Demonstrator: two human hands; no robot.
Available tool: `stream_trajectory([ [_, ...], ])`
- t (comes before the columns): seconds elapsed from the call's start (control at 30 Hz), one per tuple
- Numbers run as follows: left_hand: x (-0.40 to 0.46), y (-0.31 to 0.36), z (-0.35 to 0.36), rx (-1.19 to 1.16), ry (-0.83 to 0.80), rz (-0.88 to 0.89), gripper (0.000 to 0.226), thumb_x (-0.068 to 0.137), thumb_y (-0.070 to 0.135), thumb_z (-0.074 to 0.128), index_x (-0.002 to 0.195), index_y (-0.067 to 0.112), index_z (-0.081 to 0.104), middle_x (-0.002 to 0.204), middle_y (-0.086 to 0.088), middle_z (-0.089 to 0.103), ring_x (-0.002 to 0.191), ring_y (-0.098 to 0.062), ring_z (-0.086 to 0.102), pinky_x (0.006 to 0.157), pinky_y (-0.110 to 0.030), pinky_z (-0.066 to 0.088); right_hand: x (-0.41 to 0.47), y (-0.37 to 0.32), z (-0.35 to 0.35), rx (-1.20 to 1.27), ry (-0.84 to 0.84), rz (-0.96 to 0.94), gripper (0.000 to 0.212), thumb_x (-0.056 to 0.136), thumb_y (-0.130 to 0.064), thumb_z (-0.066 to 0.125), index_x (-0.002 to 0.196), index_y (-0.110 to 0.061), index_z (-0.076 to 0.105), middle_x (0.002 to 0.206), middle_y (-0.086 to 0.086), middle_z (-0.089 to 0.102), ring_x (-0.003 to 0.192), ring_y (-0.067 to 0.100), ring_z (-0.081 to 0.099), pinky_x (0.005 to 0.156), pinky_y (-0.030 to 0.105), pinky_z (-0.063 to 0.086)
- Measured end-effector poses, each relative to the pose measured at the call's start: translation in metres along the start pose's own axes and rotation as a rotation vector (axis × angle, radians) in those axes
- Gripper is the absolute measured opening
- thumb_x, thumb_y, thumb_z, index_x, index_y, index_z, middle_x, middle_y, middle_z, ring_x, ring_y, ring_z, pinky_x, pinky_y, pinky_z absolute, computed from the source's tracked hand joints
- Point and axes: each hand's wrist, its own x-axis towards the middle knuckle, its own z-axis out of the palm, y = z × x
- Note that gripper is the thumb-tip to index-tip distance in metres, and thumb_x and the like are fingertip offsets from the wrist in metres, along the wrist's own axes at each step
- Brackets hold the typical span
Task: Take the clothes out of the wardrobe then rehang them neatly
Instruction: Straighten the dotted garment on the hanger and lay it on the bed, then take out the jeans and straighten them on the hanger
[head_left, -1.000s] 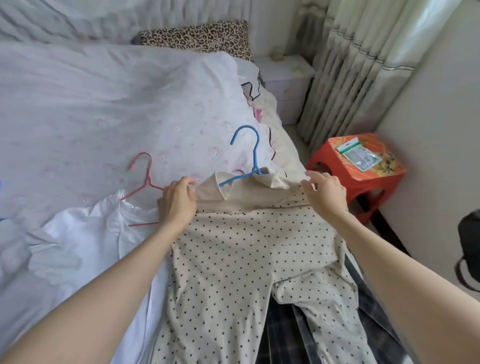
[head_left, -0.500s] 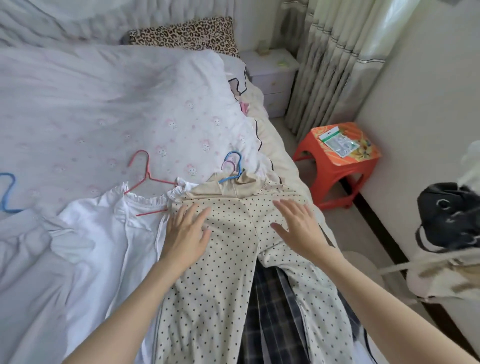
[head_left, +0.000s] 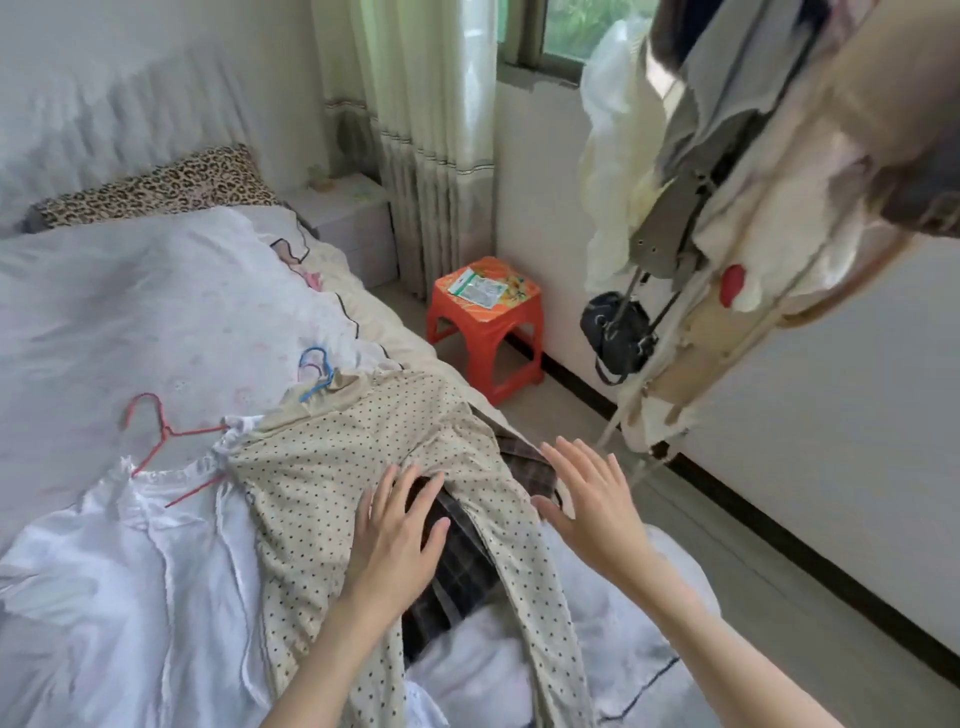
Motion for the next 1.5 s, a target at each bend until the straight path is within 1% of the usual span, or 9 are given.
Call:
stream_trajectory([
  [0.17,-0.038,0.079,0.023,-0.111,-0.133,0.212,0.077,0.078,0.062,0.006,0.144,0.028,0.030,0.154,0.001,0.018,0.143,-0.018,0.003,0.112,-0.038,-0.002,-0.120,0.028,-0.026,-0.084,0.076,0.262,0.059,0.083,-0.054,0.036,0.127,-0.019,0.053,0.130,0.006,0.057,0.121,0.029,0.053,0.096,0.055,0.038],
  [0.23,-0.051,0.107,0.032,-0.101,-0.194,0.313,0.073,0.081,0.059,0.013,0.140,0.025,0.039,0.150,-0.006,0.030,0.142,-0.026,0.016,0.113,-0.041,0.007,-0.169,0.036,-0.033,-0.097,0.087,0.380,0.058,0.082,-0.053,0.037,0.124,-0.018,0.054,0.126,0.006,0.059,0.117,0.030,0.056,0.090,0.056,0.043],
  [0.33,-0.067,0.148,0.043,-0.053,-0.225,0.474,0.057,0.084,0.049,0.031,0.126,0.021,0.057,0.131,-0.010,0.055,0.125,-0.034,0.047,0.100,-0.052,0.035,-0.242,0.047,-0.042,-0.115,0.109,0.551,0.060,0.084,-0.056,0.035,0.123,-0.017,0.057,0.125,0.006,0.060,0.116,0.029,0.057,0.090,0.056,0.043],
  [0.5,-0.105,0.224,0.055,-0.083,-0.270,0.703,0.047,0.081,0.043,0.039,0.119,0.023,0.058,0.122,-0.011,0.060,0.116,-0.036,0.055,0.089,-0.054,0.046,-0.357,0.058,-0.059,-0.082,0.225,0.790,0.059,0.083,-0.052,0.039,0.125,-0.015,0.057,0.128,0.008,0.058,0.119,0.030,0.054,0.093,0.058,0.039],
  [0.57,-0.125,0.253,0.065,-0.102,-0.299,0.781,0.047,0.081,0.044,0.038,0.120,0.024,0.056,0.123,-0.010,0.060,0.117,-0.036,0.054,0.091,-0.054,0.044,-0.402,0.060,-0.066,-0.062,0.283,0.880,0.061,0.083,-0.052,0.038,0.128,-0.015,0.055,0.132,0.009,0.055,0.124,0.030,0.050,0.098,0.058,0.034],
  [0.73,-0.190,0.334,0.091,-0.087,-0.351,0.984,0.054,0.082,0.046,0.034,0.121,0.019,0.061,0.124,-0.014,0.059,0.118,-0.038,0.052,0.092,-0.055,0.044,-0.526,0.066,-0.080,-0.050,0.391,1.139,0.059,0.092,-0.045,0.043,0.144,-0.022,0.030,0.152,0.000,0.026,0.143,0.018,0.016,0.115,0.042,0.003],
  [0.87,-0.259,0.406,0.112,-0.119,-0.405,1.110,0.055,0.083,0.044,0.032,0.120,0.017,0.062,0.124,-0.015,0.060,0.119,-0.041,0.051,0.090,-0.052,0.044,-0.621,0.067,-0.097,-0.035,0.376,1.347,0.057,0.096,-0.045,0.037,0.147,-0.026,0.019,0.155,-0.005,0.014,0.144,0.012,0.007,0.115,0.039,-0.002],
  [1.2,-0.432,0.555,0.138,-0.174,-0.522,1.489,0.055,0.085,0.040,0.030,0.122,0.014,0.060,0.123,-0.015,0.060,0.118,-0.043,0.051,0.090,-0.054,0.044,-0.806,0.056,-0.133,-0.142,0.631,1.633,0.078,0.079,-0.058,0.017,0.140,-0.014,0.040,0.147,0.009,0.037,0.138,0.026,0.030,0.112,0.049,0.020],
  [1.5,-0.504,0.663,0.153,-0.200,-0.538,1.773,0.048,0.085,0.035,0.033,0.119,0.015,0.061,0.119,-0.013,0.062,0.113,-0.040,0.056,0.086,-0.050,0.047,-0.889,0.063,-0.169,-0.223,0.647,1.834,0.054,0.094,-0.039,0.037,0.141,-0.013,0.037,0.147,0.008,0.036,0.138,0.026,0.029,0.113,0.049,0.017],
])
